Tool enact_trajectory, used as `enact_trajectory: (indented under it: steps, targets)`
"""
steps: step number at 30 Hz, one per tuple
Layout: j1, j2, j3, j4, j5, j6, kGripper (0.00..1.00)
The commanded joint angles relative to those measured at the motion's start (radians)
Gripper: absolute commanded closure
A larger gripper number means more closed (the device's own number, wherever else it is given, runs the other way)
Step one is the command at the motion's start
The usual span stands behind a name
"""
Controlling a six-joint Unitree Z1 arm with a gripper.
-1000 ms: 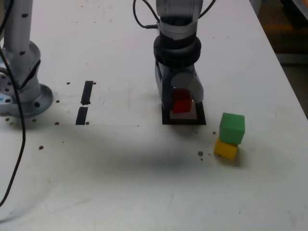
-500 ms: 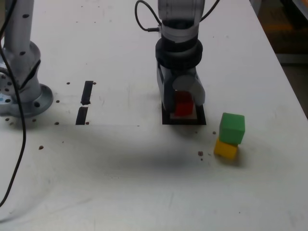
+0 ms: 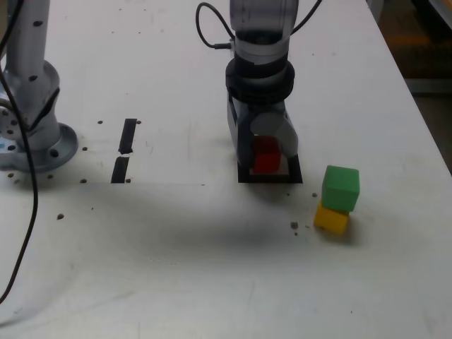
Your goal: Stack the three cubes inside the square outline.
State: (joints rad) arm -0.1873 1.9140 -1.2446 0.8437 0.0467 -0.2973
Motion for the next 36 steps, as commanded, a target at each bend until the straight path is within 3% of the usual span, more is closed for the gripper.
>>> enact_trajectory:
  steps: [1, 15, 24, 30, 36]
  targets:
    - [-0.001, 0.001, 0.002, 0.000, 0.000, -0.002, 0.56]
    - [-0.001, -0.004, 0.008, 0.005, 0.006, -0.002, 0.35]
    - [-0.001, -0.019, 0.015, 0.021, 0.016, -0.002, 0.30]
    - [0.002, -0.058, 0.016, 0.062, 0.042, -0.009, 0.27]
    - [0.002, -0.132, 0.005, 0.138, 0.097, -0.039, 0.25]
